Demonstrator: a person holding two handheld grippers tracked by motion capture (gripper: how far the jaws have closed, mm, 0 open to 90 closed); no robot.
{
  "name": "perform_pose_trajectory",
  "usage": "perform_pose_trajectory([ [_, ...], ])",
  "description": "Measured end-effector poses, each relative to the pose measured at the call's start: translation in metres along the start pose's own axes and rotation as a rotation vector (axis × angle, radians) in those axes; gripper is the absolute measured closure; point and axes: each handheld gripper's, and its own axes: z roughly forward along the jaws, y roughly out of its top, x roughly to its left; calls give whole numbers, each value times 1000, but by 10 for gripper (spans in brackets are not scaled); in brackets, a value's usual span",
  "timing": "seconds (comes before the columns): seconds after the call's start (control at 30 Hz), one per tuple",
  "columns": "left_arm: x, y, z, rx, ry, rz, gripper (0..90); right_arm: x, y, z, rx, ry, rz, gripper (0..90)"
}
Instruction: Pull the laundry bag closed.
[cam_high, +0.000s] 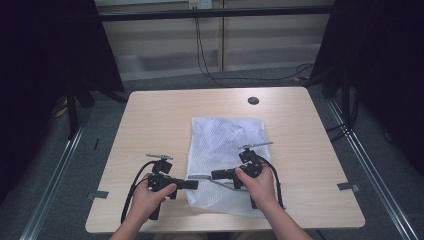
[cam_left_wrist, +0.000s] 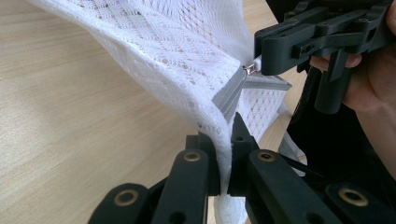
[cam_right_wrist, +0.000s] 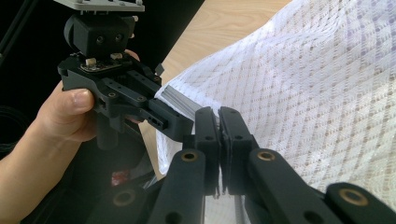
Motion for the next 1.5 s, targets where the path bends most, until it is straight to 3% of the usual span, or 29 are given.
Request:
perform_pose_trajectory([
  [0.4, -1, 0, 0, -10, -22, -20, 883, 0, 0, -1, 2, -3, 5, 879],
  [0.47, 0, 0, -2, -11, -18, -19, 883, -2, 0, -3, 0, -23, -2, 879],
  [0.8, -1, 0, -1, -13, -15, -19, 883, -5, -1, -8, 5, -31, 10, 879],
  [1.5, -2, 0, -1, -6, -10, -28, 883, -9, -3, -15, 20, -25, 18, 878],
])
